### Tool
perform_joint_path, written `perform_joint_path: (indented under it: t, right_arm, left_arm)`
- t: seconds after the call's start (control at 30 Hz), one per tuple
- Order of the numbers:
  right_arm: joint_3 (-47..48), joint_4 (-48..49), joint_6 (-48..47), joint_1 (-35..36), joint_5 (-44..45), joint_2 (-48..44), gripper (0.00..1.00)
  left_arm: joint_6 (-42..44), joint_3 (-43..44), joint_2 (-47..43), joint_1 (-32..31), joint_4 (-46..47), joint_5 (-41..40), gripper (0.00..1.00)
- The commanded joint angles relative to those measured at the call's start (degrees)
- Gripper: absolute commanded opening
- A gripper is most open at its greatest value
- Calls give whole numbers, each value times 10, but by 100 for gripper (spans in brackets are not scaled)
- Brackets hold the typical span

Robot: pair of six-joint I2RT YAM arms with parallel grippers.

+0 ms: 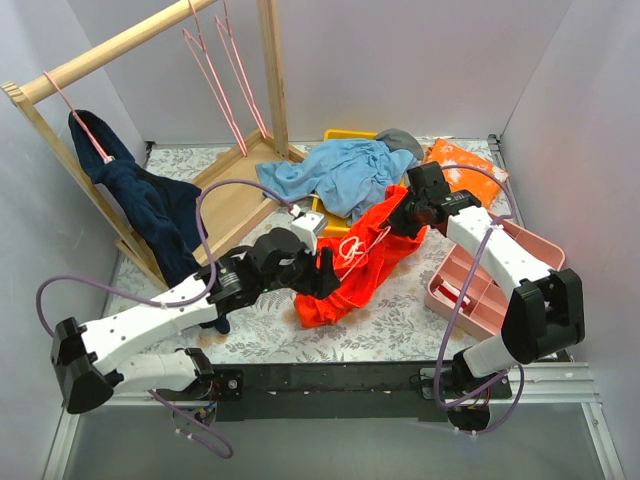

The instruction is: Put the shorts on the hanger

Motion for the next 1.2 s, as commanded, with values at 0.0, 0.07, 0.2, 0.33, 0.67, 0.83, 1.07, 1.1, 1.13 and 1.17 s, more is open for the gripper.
perform_joint_path:
  t: [0.0, 0.07, 0.2, 0.33, 0.67, 0.83, 1.07, 1.1, 1.13, 1.17]
  right_arm:
    - [21, 22, 5, -7, -28, -4, 1]
    - [35, 5, 5, -11, -37, 2, 1]
    - [71, -37, -3, -15, -41, 20, 1]
    - [89, -50, -4, -17, -58, 26, 1]
    - [89, -67, -5, -17, -92, 1, 1]
    - [83, -69, 8, -17, -110, -39, 1]
    - [91, -64, -4, -18, -136, -62, 2]
    - [84, -36, -30, -17, -145, -66, 17]
    - [80, -18, -48, -17, -164, -78, 31]
    - [71, 4, -61, -17, -171, -86, 45]
  left_arm:
    - [20, -39, -59, -3, -38, 18, 52]
    - [15, -57, -72, -18, -59, -9, 52]
    - [6, -83, -77, -40, -75, -26, 53]
    - [11, -85, -50, -62, -69, -52, 57]
    - [47, -67, 37, -88, 18, -168, 46]
    - [80, -77, 44, -97, 102, -212, 44]
    - [85, -103, 27, -103, 156, -231, 0]
    - [81, -110, 8, -103, 159, -229, 0]
    - [79, -113, -4, -103, 161, -229, 0]
    - [77, -114, -14, -103, 158, -227, 0]
